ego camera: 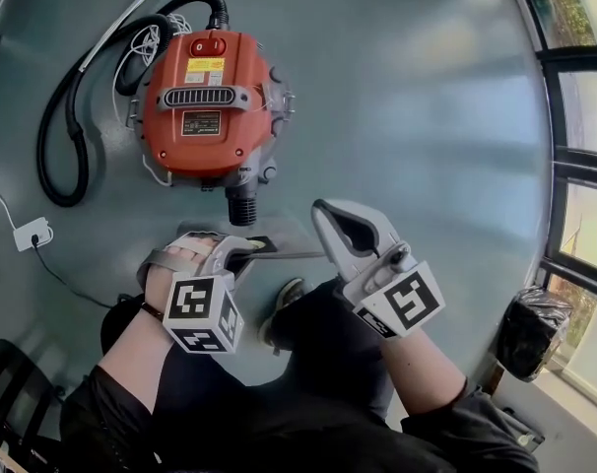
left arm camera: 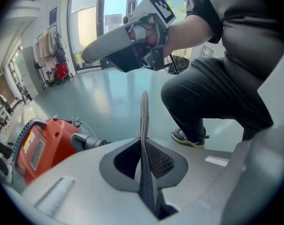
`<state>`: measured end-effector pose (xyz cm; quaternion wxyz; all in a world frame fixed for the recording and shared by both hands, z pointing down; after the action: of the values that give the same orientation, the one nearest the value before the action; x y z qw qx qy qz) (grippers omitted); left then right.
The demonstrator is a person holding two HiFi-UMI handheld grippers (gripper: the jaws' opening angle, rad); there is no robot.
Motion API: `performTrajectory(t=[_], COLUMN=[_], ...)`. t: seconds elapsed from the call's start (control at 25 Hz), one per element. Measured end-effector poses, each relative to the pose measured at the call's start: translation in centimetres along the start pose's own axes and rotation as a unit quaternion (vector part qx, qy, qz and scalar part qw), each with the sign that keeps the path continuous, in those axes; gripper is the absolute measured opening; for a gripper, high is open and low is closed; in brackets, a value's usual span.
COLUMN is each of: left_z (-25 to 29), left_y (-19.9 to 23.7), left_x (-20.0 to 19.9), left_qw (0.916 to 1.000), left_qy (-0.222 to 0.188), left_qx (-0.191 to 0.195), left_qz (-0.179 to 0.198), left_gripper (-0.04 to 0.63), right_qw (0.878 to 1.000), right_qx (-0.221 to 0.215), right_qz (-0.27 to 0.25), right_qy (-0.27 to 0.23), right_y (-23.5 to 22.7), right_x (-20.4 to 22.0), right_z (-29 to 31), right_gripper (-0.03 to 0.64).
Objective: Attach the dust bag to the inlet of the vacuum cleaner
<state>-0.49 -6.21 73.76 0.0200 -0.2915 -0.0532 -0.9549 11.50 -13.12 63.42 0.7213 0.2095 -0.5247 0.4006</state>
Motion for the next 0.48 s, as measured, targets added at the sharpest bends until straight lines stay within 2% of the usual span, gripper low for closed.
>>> performTrajectory(t=[0.48], left_z=[1.4], left_y=[1.3], left_x=[1.6], left_qw=[0.9995], left_qy=[-0.001], left_qx=[-0.031], left_qz=[0.008], left_gripper=[0.037], right_qw=[0.996], right_qx=[-0.036], right_qz=[-0.048], right_qy=[-0.072], right_y=[-0.7], right_x=[2.0], right_z=[3.3], right_gripper=[-0.006])
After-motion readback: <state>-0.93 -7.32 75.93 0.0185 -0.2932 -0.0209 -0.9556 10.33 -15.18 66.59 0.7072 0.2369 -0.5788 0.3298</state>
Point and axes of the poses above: the fingertips, and each gripper's own axes: z forward along the fingers, y to its left, x out of its underside, the point moved 4 cm from there along -z, backward along the fingers, and after that the axes turned 5 degrees about -z, right-handed, at the moved point
